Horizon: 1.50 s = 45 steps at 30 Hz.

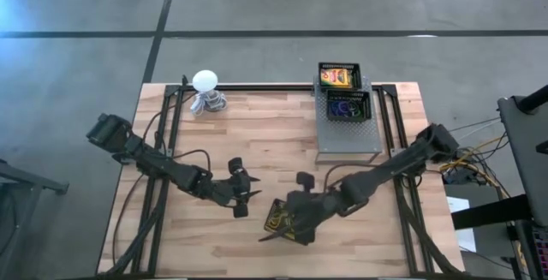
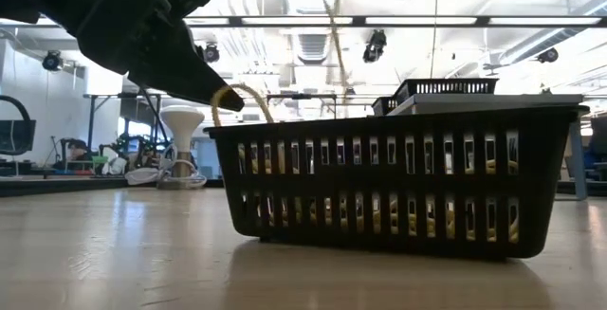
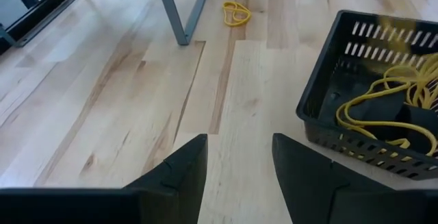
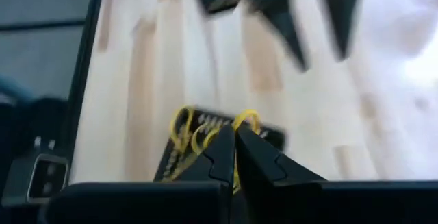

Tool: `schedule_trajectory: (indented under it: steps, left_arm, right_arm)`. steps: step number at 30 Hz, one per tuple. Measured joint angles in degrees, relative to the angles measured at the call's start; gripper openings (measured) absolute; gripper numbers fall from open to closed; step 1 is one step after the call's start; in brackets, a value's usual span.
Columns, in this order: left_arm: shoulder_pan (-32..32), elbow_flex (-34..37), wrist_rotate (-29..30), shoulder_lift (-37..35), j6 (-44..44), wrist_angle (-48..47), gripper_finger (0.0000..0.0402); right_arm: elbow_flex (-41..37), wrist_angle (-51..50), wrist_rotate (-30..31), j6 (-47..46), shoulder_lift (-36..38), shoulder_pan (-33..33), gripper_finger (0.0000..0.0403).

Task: Pick & Place Office Desk Supplies
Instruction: Adjust the black bin on the shelf

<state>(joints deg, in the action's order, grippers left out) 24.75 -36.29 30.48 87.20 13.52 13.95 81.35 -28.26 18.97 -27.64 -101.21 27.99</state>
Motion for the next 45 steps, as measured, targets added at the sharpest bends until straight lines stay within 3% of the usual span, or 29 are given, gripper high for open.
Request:
schedule_trajectory:
  steps: [5, 12, 17, 26, 30, 33, 38, 45]
  left_arm:
    - [-0.09, 0.11, 0.06, 0.00, -0.12, 0.10, 0.0168]
    - [-0.09, 0.11, 0.22, 0.00, -0.15, 0.22, 0.0168]
    - [-0.10, 0.11, 0.22, 0.00, -0.15, 0.37, 0.0168]
    - [-0.11, 0.11, 0.21, 0.00, -0.15, 0.35, 0.0168]
    - [-0.11, 0.11, 0.20, 0.00, -0.13, 0.20, 0.0168]
    - [-0.11, 0.11, 0.20, 0.00, -0.13, 0.13, 0.0168]
    - [-0.11, 0.11, 0.20, 0.00, -0.11, -0.10, 0.0168]
    - [-0.11, 0.11, 0.20, 0.00, 0.02, -0.04, 0.0168]
  right_arm:
    - [-2.87, 1.55, 0.04, 1.07, 1.09, 0.08, 0.0008]
    - [-3.25, 3.35, -8.04, 1.21, -3.22, 0.59, 0.0008]
    - [-3.25, 3.75, -3.83, 1.13, -5.53, -0.31, 0.0013]
    - [-3.49, 2.89, -16.06, -0.04, -4.10, -3.08, 0.0116]
    - [-3.88, -4.41, -17.33, -3.38, -3.10, -0.81, 0.0153]
    - [-3.90, -15.37, -14.87, -10.16, -2.33, 2.24, 0.0164]
    - [-5.78, -31.97, -0.86, -21.77, -1.38, 9.26, 0.0165]
    - [-17.59, -28.00, 2.75, -29.78, 3.57, 13.43, 0.0150]
